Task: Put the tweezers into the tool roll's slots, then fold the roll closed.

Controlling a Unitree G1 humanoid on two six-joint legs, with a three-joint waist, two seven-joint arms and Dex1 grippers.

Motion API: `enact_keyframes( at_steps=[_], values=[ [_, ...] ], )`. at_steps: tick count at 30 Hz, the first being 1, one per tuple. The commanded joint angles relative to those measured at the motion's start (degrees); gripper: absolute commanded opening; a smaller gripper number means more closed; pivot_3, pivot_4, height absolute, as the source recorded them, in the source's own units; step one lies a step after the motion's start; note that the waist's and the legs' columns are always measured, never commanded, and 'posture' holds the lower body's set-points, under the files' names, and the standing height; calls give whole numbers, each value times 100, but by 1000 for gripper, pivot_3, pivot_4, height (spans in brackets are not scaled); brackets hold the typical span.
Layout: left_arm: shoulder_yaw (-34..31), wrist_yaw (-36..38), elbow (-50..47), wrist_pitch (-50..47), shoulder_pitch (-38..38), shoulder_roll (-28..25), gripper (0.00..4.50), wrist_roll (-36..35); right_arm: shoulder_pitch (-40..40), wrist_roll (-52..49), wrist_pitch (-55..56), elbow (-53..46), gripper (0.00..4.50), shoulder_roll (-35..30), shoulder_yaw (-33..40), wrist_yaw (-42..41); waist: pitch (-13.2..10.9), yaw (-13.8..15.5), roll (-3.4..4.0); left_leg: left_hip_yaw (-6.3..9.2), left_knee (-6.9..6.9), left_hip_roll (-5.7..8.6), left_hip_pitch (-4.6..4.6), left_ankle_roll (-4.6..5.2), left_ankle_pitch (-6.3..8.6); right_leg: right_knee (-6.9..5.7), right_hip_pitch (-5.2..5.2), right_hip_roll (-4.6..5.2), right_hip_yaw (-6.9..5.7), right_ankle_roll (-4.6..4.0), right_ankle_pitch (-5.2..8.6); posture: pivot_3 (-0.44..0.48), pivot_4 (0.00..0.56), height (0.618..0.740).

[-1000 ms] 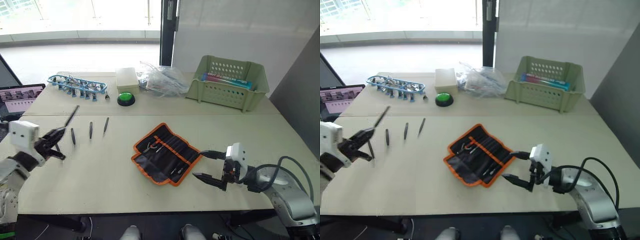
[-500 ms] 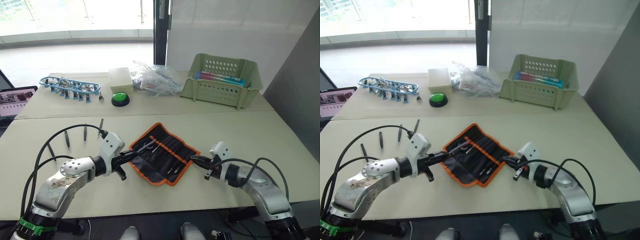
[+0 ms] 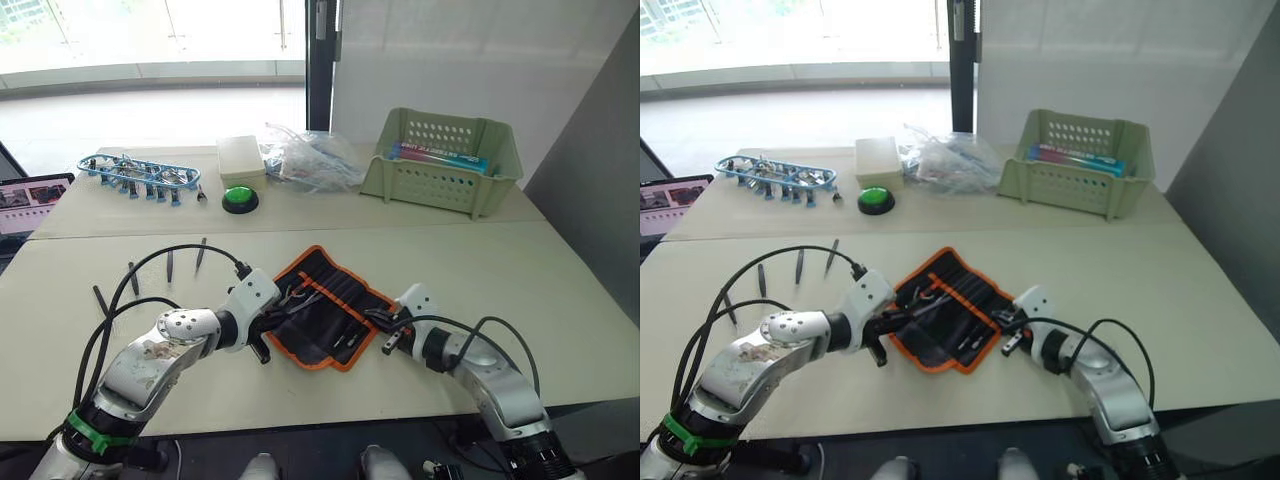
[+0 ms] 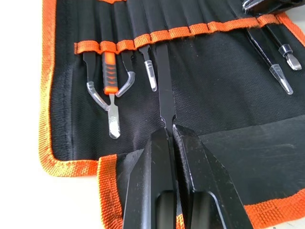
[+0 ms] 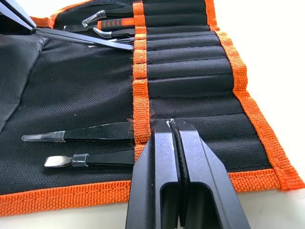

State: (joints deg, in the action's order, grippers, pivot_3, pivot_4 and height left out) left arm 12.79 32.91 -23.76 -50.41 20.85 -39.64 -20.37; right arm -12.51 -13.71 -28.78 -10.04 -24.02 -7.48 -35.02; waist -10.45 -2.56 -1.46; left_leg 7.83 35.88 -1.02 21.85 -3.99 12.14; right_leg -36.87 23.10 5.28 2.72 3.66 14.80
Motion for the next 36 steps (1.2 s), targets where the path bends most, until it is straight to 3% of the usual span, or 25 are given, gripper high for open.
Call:
enact_keyframes(
  at_steps=[1, 6, 36],
  values=[
    [87, 138, -19, -110, 225, 29, 0, 51, 112, 59, -596, 58, 11, 7, -195, 95, 1, 3, -1, 0, 0, 0, -4, 0, 0, -1, -3, 0, 0, -1, 0, 0, 150, 736],
    [209, 283, 42, -350, 312, -143, 0, 152, 112, -25, -997, -201, 11, 103, -207, 228, 2, -12, -3, 0, -1, -1, -13, 0, 0, -3, -8, -2, 1, -1, 0, 0, 150, 736],
    [142, 300, 309, -553, 565, -56, 0, 383, 185, 19, -1500, -464, 11, 621, -297, 932, 7, -82, -10, 0, -3, -4, -26, 2, -1, -14, -8, -7, 7, -1, 0, 0, 150, 736]
  ],
)
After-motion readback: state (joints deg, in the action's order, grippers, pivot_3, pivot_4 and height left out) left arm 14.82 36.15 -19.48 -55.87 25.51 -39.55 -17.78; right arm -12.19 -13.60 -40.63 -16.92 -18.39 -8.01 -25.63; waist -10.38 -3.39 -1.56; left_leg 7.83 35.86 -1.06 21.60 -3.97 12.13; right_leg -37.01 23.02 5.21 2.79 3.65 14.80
